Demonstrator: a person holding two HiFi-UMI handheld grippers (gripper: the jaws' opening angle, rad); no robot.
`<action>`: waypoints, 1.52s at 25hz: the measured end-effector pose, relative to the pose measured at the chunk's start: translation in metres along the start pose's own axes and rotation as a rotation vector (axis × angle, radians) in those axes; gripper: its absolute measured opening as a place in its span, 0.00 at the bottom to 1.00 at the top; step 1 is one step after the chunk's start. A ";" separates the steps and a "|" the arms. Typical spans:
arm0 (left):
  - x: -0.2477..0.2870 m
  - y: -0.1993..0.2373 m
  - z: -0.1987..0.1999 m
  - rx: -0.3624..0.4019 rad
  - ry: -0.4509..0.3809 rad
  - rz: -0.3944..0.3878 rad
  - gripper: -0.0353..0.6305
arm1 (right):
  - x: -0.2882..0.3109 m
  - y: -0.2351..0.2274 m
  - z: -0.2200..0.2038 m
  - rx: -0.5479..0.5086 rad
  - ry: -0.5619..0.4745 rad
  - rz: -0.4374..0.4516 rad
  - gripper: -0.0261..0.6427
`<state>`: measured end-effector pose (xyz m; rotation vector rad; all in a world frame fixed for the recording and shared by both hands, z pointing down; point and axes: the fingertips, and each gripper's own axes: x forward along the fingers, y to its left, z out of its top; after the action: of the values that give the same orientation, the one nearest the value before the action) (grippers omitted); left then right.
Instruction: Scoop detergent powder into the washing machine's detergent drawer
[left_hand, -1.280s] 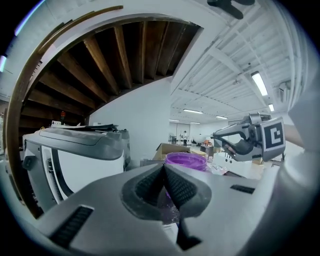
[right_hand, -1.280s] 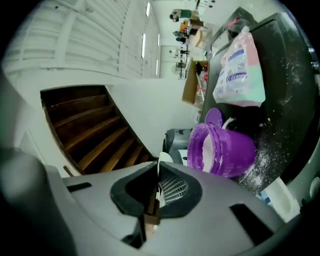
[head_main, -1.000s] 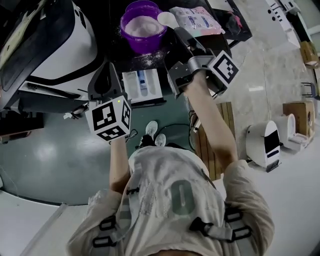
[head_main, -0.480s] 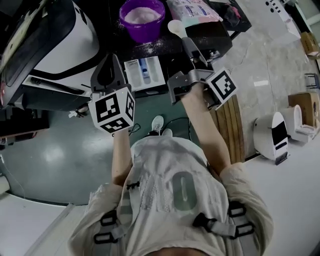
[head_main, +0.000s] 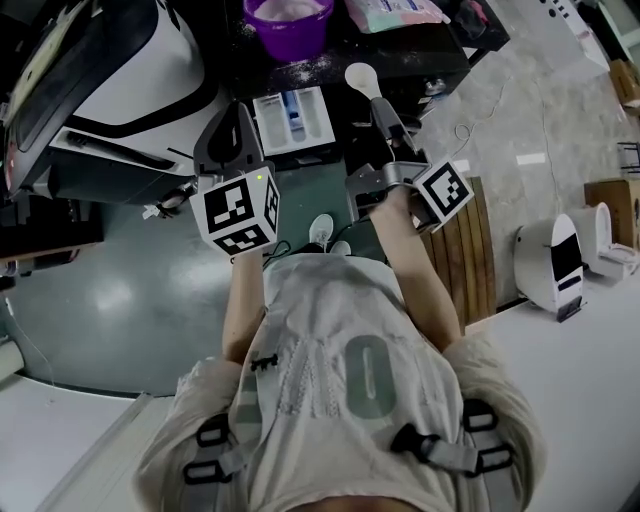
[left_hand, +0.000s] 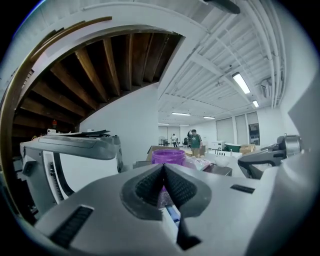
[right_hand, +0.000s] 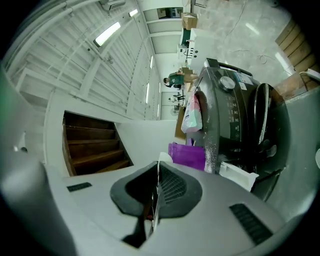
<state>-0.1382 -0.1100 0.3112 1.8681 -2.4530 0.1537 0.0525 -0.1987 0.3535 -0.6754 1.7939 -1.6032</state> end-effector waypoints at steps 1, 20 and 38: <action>-0.003 0.000 -0.004 -0.007 0.003 0.002 0.08 | -0.004 -0.001 -0.002 -0.001 0.003 0.004 0.06; -0.005 0.009 -0.008 -0.006 -0.017 0.002 0.08 | -0.010 -0.012 -0.017 -0.017 0.012 -0.007 0.06; 0.006 0.057 -0.022 -0.020 0.012 0.083 0.08 | 0.034 -0.029 -0.065 -0.001 0.134 -0.047 0.06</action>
<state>-0.1949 -0.0980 0.3313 1.7535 -2.5153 0.1424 -0.0198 -0.1841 0.3820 -0.6280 1.8874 -1.7150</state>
